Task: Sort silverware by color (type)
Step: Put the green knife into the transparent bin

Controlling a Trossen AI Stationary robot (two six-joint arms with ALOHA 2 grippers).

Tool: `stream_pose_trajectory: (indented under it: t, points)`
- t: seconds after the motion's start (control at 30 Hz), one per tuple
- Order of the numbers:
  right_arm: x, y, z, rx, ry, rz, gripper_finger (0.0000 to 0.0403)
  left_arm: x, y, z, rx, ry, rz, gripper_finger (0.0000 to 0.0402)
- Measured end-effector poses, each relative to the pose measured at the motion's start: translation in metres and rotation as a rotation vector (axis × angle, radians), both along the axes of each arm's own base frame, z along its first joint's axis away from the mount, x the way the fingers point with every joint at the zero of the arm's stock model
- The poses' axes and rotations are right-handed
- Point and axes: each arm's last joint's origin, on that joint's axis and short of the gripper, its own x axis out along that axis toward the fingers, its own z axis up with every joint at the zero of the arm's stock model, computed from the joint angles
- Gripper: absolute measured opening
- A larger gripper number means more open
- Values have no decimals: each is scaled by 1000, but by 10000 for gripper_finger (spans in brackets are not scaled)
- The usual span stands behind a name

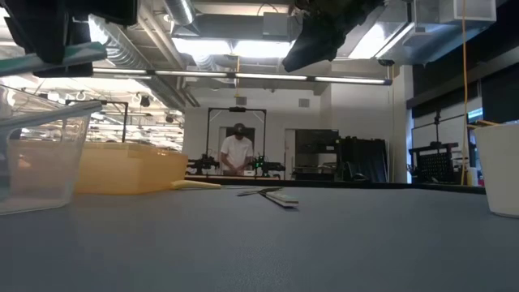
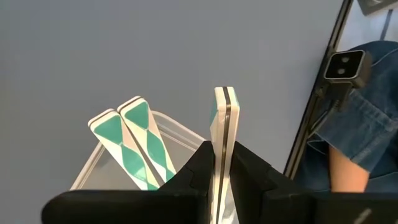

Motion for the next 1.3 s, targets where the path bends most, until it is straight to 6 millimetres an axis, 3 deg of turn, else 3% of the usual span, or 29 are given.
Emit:
stream_pose_trajectory:
  t: [0.83,1.3]
  points:
    - [0,0,0,1,1,0,127,0,0,-3,66,-11,25,30]
    - [0,0,0,1,0,-1,127,4,-2,-16,101,52,24,30]
